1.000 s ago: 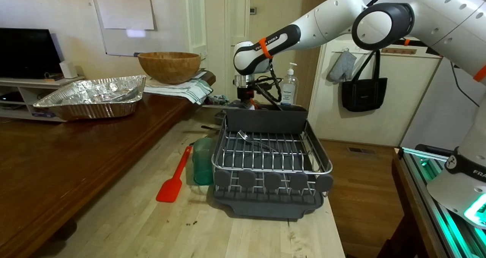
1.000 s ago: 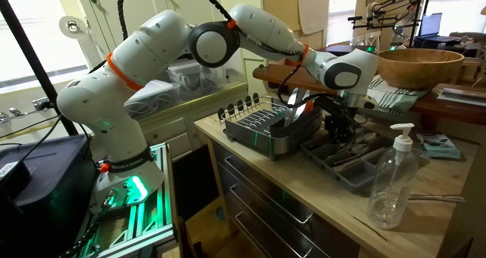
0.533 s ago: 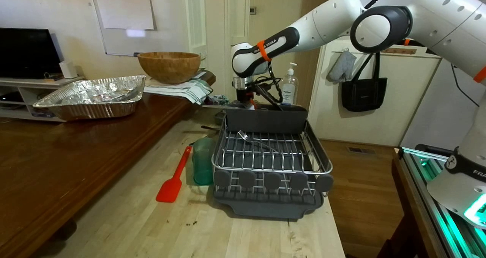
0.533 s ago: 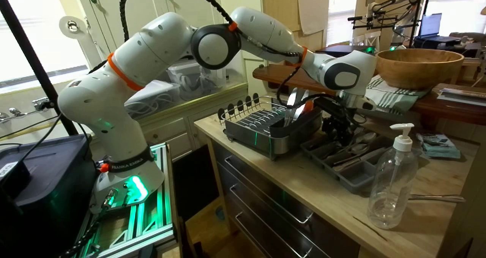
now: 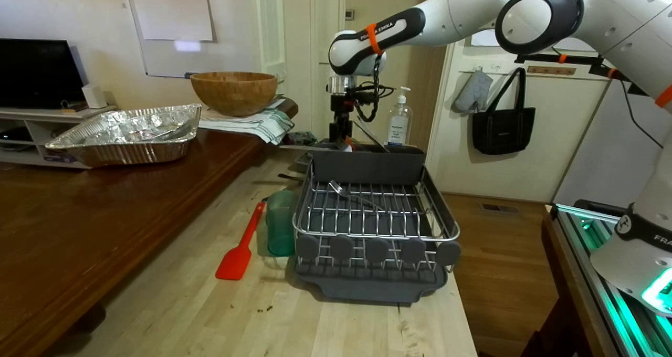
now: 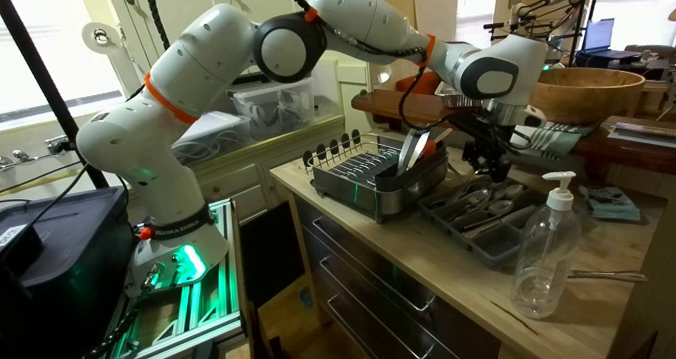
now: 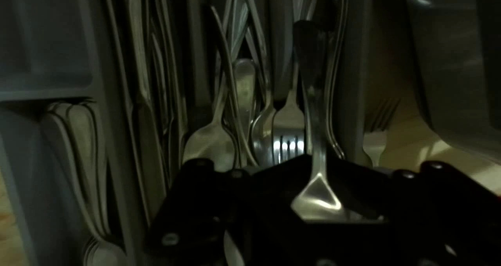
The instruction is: Move the fork to the left rack
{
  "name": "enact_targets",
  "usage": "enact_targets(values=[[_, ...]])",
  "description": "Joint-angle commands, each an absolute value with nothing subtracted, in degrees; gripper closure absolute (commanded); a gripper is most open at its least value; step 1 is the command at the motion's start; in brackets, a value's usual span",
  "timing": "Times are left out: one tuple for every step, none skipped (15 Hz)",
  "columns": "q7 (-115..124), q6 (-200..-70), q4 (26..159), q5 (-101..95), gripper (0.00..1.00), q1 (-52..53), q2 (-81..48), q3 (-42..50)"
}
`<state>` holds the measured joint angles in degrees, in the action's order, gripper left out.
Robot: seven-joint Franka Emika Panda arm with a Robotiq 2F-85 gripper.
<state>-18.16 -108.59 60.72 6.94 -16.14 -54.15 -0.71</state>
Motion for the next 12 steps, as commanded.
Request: enact_targets(values=[[-20.8, -108.5, 64.4, 10.0, 1.0, -18.7, -49.1, -2.4], [-21.3, -108.4, 64.7, 10.6, 1.0, -19.2, -48.5, -2.8], [-21.4, -108.4, 65.0, 10.8, 1.0, -19.4, -47.8, -2.9], [-21.7, -108.6, 65.5, 11.0, 1.0, -19.6, -47.2, -3.1], [-22.2, -108.6, 65.9, 11.3, 1.0, -19.8, -46.6, -3.3], [-22.4, -108.5, 66.2, 11.4, 1.0, -19.8, -46.0, -3.4], [-22.3, -108.6, 66.9, 11.1, 1.0, -19.7, -45.1, -3.3], [-22.4, -108.3, 67.5, 10.9, 1.0, -19.6, -44.3, -3.3], [-22.4, -108.4, 68.4, 10.6, 1.0, -19.5, -43.3, -3.1], [-22.2, -109.0, 69.0, 10.2, 1.0, -19.4, -42.4, -2.8], [-22.2, -109.3, 69.7, 10.1, 1.0, -19.4, -41.4, -2.7], [-22.0, -109.6, 70.2, 9.8, 1.0, -19.3, -40.4, -2.5]])
